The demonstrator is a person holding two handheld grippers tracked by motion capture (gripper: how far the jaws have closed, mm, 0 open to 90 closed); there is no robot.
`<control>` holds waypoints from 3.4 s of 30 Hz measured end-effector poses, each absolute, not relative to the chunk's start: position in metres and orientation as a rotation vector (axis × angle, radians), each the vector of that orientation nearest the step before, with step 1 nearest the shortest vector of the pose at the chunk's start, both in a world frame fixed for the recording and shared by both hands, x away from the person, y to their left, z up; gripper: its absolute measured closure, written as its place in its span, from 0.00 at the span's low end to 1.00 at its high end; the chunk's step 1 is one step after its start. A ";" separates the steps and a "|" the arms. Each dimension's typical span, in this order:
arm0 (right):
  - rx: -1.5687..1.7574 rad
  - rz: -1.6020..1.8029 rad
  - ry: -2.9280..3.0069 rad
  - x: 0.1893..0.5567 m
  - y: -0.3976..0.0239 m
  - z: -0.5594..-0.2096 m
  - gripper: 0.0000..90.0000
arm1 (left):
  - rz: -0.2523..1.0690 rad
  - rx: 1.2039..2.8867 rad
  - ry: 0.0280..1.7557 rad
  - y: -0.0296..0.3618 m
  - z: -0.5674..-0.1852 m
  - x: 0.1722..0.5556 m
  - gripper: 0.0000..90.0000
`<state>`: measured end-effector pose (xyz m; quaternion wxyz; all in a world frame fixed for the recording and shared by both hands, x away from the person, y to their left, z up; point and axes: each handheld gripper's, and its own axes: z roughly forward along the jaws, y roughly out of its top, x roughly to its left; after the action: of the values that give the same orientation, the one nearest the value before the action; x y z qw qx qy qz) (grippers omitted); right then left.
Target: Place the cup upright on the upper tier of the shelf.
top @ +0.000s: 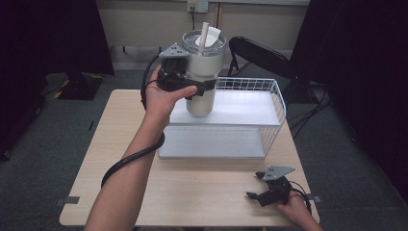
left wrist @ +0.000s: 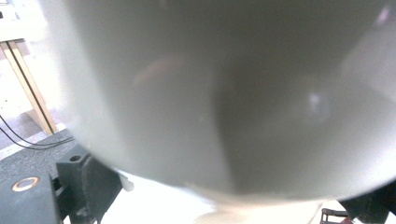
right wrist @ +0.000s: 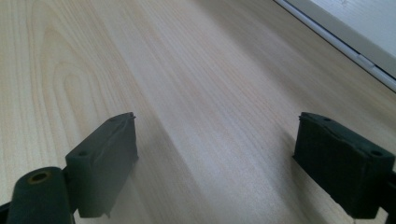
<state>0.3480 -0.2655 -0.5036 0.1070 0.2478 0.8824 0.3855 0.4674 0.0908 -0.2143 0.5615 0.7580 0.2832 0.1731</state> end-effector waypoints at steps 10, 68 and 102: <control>0.729 1.135 2.598 0.348 -0.266 -0.504 0.14 | 0.412 1.791 0.671 0.079 -0.222 0.479 0.10; 0.728 1.135 2.601 0.348 -0.265 -0.504 0.14 | 0.459 1.781 0.668 0.071 -0.254 0.492 0.10; 0.729 1.134 2.600 0.348 -0.265 -0.504 0.14 | 0.392 1.833 0.694 0.094 -0.272 0.480 0.14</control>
<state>0.3480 -0.2654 -0.5036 0.1063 0.2477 0.8827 0.3851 0.4798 0.0937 -0.2716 0.5407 0.7715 0.2920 0.1648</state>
